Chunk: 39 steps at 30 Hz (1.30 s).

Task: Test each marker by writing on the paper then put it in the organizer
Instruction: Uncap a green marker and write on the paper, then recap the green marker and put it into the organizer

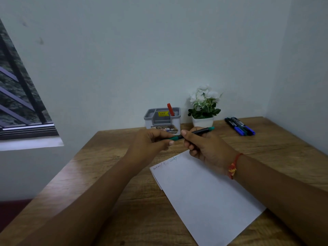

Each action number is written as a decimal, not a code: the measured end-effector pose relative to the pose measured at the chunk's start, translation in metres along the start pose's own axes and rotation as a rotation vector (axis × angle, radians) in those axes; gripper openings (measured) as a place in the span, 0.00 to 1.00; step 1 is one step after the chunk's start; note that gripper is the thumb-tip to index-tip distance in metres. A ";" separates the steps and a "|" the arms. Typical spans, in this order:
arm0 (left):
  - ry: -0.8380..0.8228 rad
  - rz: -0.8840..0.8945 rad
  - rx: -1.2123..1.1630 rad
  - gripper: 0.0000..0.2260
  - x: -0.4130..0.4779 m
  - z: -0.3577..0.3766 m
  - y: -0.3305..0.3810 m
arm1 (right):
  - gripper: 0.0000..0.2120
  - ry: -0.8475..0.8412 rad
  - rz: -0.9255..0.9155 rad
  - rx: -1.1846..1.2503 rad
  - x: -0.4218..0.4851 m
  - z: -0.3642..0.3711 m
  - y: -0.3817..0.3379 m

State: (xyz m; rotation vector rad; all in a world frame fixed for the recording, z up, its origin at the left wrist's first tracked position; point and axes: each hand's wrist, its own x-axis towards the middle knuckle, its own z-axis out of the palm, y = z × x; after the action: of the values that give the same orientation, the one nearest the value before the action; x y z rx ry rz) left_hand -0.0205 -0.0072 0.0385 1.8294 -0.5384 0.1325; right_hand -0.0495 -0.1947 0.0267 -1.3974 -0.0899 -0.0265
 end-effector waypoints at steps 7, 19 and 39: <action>0.001 -0.024 -0.053 0.08 0.000 0.002 -0.002 | 0.08 -0.052 0.023 0.046 0.004 -0.002 -0.001; 0.699 0.151 0.035 0.10 0.026 -0.047 -0.002 | 0.15 0.064 -0.278 -0.722 0.007 -0.014 0.008; 0.596 0.081 0.367 0.15 0.094 -0.029 -0.030 | 0.18 -0.021 -0.424 -1.136 0.006 -0.019 0.004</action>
State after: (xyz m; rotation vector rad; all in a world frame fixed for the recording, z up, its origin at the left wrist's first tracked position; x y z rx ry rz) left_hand 0.0810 -0.0012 0.0548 1.9930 -0.1684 0.8483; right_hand -0.0421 -0.2128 0.0199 -2.4867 -0.4371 -0.4769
